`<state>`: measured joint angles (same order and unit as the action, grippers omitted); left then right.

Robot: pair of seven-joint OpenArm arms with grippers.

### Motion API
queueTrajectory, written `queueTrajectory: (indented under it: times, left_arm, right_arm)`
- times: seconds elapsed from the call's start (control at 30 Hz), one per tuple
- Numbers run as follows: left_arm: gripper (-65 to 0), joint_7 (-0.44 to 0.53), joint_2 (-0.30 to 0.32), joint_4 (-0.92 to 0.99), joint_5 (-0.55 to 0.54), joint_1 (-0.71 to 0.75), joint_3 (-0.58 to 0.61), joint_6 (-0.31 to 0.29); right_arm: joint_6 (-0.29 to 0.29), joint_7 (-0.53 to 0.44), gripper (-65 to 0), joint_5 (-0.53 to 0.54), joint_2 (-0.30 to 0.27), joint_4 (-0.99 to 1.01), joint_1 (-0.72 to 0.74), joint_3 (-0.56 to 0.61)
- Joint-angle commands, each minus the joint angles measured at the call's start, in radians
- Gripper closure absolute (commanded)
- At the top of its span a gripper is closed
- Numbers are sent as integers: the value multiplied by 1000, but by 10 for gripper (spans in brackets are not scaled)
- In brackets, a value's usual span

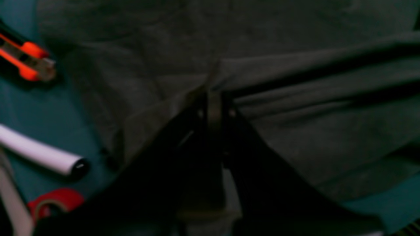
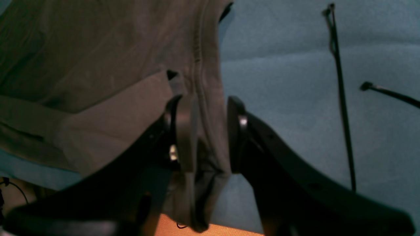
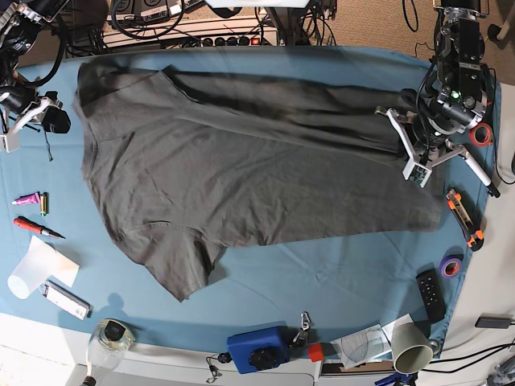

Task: Fold the T-shirt properly
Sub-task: 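Release the shirt edge with the left gripper and lift it away, then move both grippers down to the hem corners of the grey shirt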

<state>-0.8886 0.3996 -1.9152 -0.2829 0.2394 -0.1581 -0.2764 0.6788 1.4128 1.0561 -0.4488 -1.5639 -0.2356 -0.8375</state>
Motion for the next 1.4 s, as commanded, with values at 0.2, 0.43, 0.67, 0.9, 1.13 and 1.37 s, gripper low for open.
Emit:
queueTrajectory:
  times: [0.2, 0.43, 0.67, 0.9, 1.13, 1.37]
  left_arm:
    - [-314, 15, 13, -14, 3, -10, -8, 7]
    - [-314, 15, 13, -75, 24, -10, -8, 7]
    - [-314, 46, 13, -108, 170, -22, -8, 178]
    - [-314, 105, 13, -61, 175, -115, -8, 224]
    - [-314, 69, 13, 177, 154, -286, -8, 223]
    - [-314, -55, 13, 357, 43, -460, -8, 145]
  right_arm:
    - [16, -23, -162, 20, -27, -16, 6, -10]
    - [16, -38, -161, 21, -28, -16, 9, -10]
    - [16, -43, -161, 20, -27, -16, 59, -10]
    - [16, -66, -161, -49, -28, -11, 148, -8]
    - [13, -109, -162, -102, -27, -11, 155, -8]
    - [-20, -154, -161, -171, -27, -11, 155, -8]
